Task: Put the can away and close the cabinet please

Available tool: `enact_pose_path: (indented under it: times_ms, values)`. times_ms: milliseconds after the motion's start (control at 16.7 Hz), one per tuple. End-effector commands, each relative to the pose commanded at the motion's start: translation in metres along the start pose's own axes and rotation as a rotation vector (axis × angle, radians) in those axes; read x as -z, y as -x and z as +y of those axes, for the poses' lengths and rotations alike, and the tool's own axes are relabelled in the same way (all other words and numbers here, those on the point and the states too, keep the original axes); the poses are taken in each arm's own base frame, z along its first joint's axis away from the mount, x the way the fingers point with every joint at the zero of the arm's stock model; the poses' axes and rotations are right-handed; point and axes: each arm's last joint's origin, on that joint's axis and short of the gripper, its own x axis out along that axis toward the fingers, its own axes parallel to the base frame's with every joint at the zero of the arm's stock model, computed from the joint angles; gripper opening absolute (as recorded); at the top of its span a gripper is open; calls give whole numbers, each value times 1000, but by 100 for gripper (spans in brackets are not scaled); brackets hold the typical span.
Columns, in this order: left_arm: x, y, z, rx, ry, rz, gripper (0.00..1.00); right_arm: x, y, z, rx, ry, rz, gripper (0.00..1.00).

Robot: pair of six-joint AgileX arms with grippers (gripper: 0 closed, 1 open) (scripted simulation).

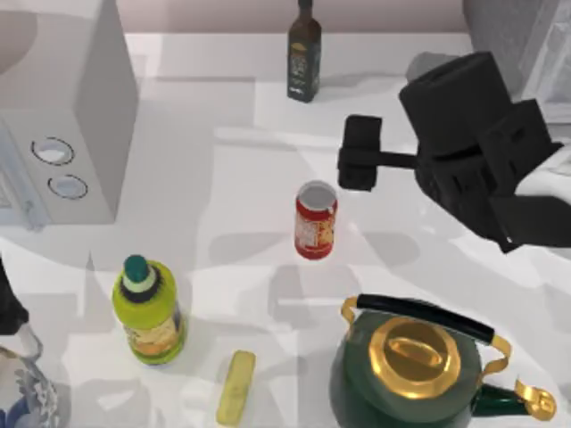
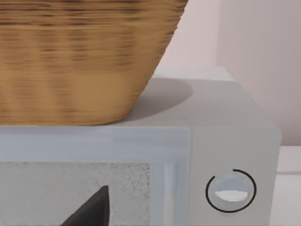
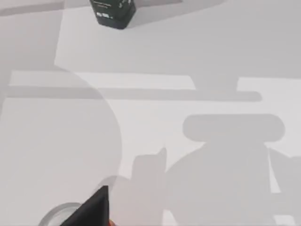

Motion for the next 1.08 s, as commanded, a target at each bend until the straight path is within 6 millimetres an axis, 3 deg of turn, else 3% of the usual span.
enact_pose_path:
  times_ms: [240, 420, 540, 840, 1080]
  values:
    - [0, 0, 0, 0, 0, 0, 100, 40, -41, 60, 59, 53, 86, 100]
    - [0, 0, 0, 0, 0, 0, 100, 68, -56, 83, 87, 89, 121, 100]
    - [0, 0, 0, 0, 0, 0, 100, 76, -58, 88, 95, 101, 131, 100]
    - [0, 0, 0, 0, 0, 0, 100, 75, -60, 86, 97, 100, 132, 100]
    - [0, 0, 0, 0, 0, 0, 100, 72, -87, 93, 94, 101, 129, 100]
